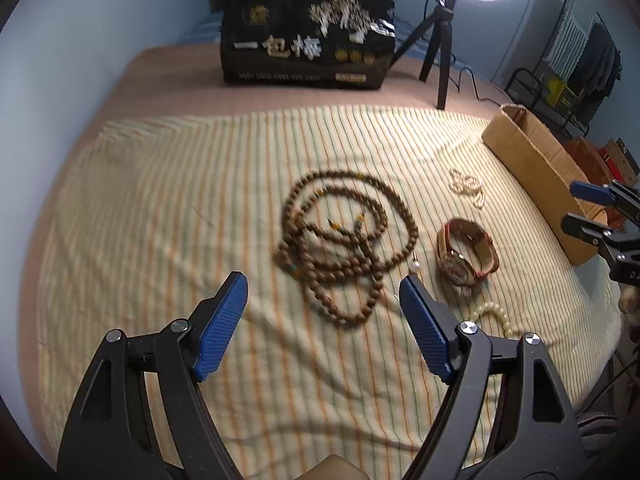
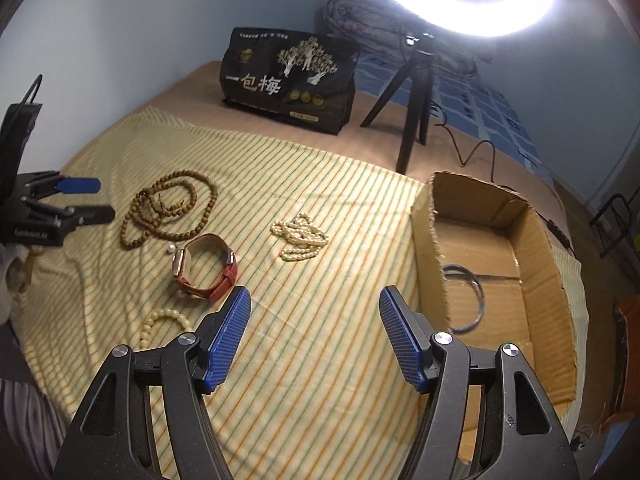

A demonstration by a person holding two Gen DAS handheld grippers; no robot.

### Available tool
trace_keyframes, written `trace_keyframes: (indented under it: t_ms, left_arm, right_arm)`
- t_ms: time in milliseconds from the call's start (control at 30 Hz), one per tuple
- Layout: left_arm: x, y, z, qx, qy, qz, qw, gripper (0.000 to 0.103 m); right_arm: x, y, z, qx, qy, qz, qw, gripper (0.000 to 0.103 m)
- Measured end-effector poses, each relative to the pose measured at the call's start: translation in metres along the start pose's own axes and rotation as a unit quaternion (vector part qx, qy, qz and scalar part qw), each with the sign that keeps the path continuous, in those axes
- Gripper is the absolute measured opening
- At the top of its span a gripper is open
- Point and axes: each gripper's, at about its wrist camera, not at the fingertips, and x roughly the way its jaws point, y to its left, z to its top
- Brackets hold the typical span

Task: Organize jewelry
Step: 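Move the left tool to the wooden bead necklace while the right tool approaches the brown watch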

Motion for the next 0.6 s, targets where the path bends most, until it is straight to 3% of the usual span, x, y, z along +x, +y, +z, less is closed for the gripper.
trace_keyframes:
  t_ms: [300, 600]
  left_arm:
    - [0.019, -0.006, 0.009, -0.025, 0.01, -0.007, 0.9996, 0.081]
    - [0.045, -0.012, 0.015, -0.031, 0.026, 0.036, 0.9985, 0.081]
  right_arm:
    - [0.023, 0.014, 0.005, -0.002, 0.019, 0.016, 1.0, 0.067]
    - [0.05, 0.029, 0.012, -0.003, 0.044, 0.038, 0.998, 0.066]
